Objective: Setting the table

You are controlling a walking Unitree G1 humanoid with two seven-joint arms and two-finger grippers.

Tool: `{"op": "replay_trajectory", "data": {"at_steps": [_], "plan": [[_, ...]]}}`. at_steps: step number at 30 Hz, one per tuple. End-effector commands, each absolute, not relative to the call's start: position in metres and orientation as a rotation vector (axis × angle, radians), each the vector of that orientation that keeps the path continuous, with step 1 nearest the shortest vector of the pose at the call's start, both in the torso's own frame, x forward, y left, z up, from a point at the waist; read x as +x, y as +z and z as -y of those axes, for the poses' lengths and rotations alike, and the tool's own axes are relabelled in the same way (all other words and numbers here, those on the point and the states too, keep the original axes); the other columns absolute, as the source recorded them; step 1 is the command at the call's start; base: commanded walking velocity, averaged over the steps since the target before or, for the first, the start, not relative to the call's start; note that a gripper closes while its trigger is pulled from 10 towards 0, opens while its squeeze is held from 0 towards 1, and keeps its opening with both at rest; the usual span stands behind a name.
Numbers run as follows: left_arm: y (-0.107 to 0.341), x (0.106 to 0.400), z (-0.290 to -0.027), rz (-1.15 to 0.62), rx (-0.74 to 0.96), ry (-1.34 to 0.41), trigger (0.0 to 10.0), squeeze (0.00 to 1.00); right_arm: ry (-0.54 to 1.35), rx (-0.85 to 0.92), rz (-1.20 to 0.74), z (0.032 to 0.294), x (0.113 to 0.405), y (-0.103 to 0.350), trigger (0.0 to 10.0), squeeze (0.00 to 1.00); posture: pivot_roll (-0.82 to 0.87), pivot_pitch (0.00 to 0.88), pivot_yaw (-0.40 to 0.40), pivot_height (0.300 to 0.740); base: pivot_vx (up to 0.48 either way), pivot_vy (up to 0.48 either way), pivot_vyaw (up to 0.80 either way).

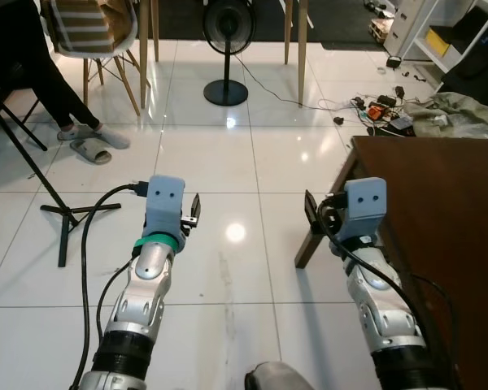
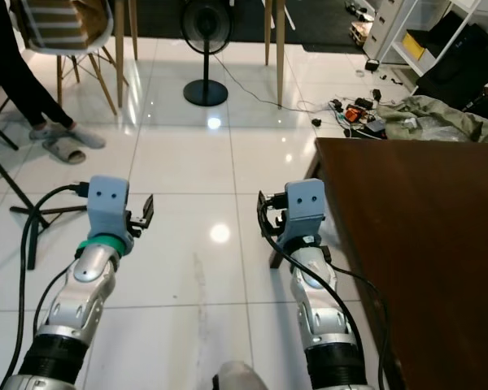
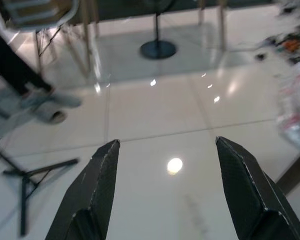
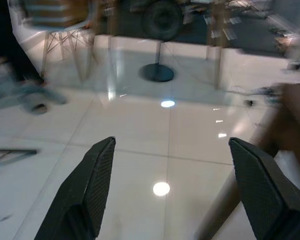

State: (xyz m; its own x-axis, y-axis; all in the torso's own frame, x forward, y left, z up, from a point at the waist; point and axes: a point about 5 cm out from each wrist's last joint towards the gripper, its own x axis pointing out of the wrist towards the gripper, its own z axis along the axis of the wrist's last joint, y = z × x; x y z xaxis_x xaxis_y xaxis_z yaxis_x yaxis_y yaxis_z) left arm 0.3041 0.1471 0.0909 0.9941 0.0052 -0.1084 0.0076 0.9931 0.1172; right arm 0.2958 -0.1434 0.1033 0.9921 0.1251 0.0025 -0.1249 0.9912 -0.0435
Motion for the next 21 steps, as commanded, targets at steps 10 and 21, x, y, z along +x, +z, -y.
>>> {"op": "replay_trajectory", "data": {"at_steps": [10, 21], "plan": [[0.0895, 0.3046, -0.1475, -0.115, 0.126, 0.012, 10.0, 0.0, 0.11, -0.046, -0.009, 0.147, 0.2948, 0.0998, 10.0, 0.0, -0.18, 0.0, 0.029, 0.74, 0.48, 0.0, 0.0], [0.0886, 0.3043, -0.1476, -0.116, 0.126, 0.012, 10.0, 0.0, 0.1, -0.03, -0.02, 0.1478, 0.2946, 0.0984, 10.0, 0.0, -0.18, 0.0, 0.031, 0.74, 0.48, 0.0, -0.22]]}}
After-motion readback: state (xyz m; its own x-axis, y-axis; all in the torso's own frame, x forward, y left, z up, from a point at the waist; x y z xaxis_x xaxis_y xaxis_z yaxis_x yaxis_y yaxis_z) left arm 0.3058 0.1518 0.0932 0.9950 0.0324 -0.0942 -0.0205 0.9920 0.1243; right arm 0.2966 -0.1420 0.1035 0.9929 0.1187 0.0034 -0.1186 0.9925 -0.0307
